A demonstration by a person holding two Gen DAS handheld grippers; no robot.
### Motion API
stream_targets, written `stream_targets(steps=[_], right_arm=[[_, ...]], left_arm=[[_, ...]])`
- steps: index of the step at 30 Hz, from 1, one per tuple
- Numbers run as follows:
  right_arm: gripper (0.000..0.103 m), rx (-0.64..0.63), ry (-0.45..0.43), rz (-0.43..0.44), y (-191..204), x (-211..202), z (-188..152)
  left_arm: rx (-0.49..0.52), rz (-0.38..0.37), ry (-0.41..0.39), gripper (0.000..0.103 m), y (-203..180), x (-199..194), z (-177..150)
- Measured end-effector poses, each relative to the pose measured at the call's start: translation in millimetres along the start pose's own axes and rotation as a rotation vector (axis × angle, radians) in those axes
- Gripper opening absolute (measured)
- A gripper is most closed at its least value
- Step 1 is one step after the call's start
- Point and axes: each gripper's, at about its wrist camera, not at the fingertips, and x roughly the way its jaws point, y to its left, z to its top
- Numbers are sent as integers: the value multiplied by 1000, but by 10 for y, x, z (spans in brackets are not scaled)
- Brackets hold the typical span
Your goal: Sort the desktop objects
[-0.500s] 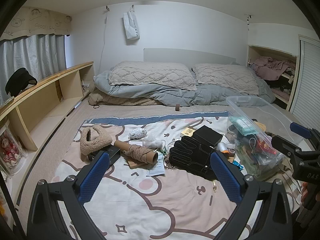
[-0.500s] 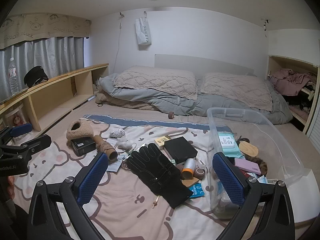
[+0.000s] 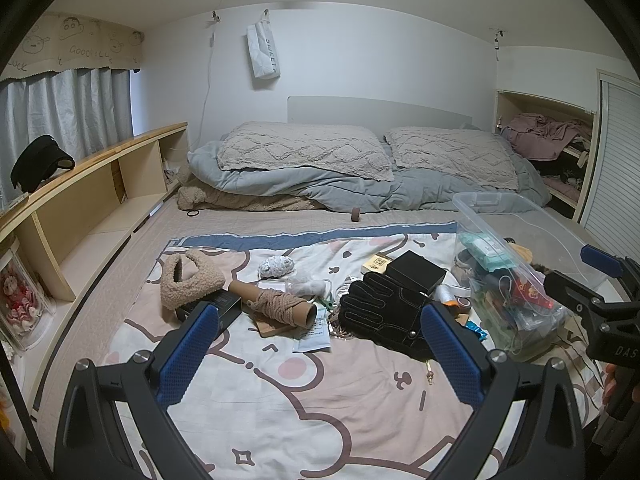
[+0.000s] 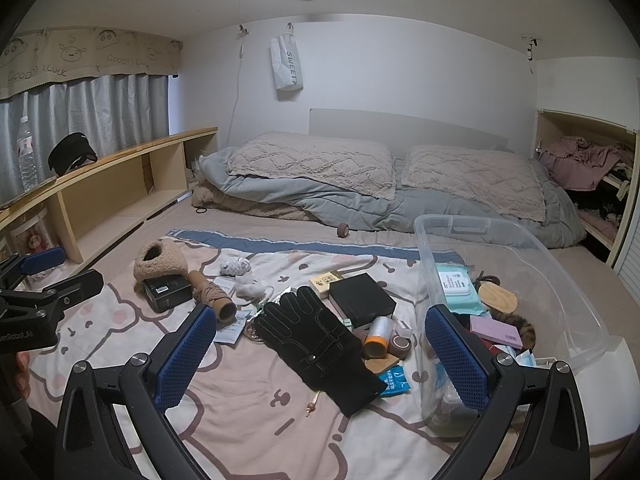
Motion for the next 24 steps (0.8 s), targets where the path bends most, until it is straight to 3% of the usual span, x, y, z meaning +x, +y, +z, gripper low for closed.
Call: stream_targets(steps=[24], right_arm=[[103, 5, -2, 11, -10, -26, -34]], left_arm=[[-3, -1, -3, 102, 1, -6, 2]])
